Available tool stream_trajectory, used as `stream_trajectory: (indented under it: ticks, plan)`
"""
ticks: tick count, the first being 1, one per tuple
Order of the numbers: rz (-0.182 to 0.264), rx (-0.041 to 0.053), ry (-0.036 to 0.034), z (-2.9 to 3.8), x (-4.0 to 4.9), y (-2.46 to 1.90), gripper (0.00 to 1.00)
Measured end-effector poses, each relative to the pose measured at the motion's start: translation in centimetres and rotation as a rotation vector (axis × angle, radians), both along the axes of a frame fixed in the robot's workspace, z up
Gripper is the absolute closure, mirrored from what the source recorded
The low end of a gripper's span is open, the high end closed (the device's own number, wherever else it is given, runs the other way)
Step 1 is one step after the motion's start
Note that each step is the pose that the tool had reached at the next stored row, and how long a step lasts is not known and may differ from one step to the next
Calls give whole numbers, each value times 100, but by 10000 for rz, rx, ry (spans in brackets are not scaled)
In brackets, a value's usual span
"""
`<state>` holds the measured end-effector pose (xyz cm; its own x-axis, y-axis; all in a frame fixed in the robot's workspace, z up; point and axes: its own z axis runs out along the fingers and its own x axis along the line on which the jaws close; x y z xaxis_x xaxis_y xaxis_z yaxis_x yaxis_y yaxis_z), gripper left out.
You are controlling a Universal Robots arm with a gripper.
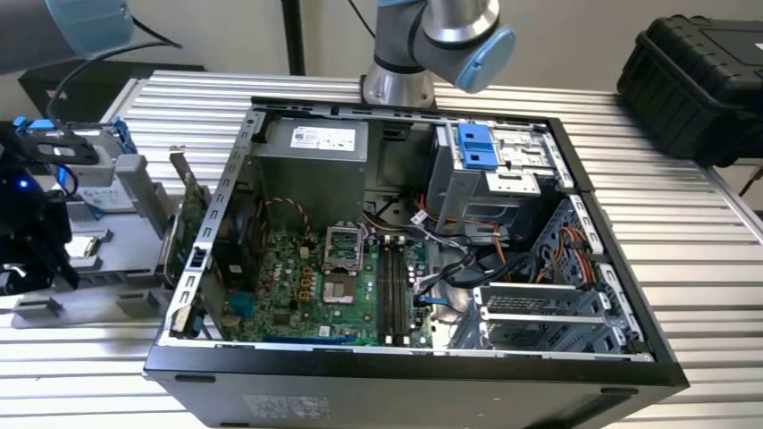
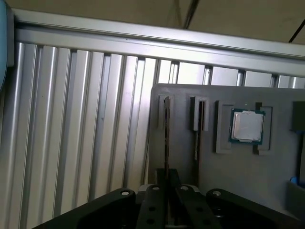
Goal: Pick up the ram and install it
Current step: 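Pick up the ram and move it above insertion slot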
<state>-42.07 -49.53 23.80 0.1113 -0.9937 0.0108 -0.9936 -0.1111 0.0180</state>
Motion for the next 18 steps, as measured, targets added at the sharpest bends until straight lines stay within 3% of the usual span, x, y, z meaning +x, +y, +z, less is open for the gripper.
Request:
stream_trajectory:
  ticks: [6, 18]
  plan:
    - [-31, -1, -19, 40, -4, 3, 100]
    - [-132, 21, -24, 293, -5, 3, 100]
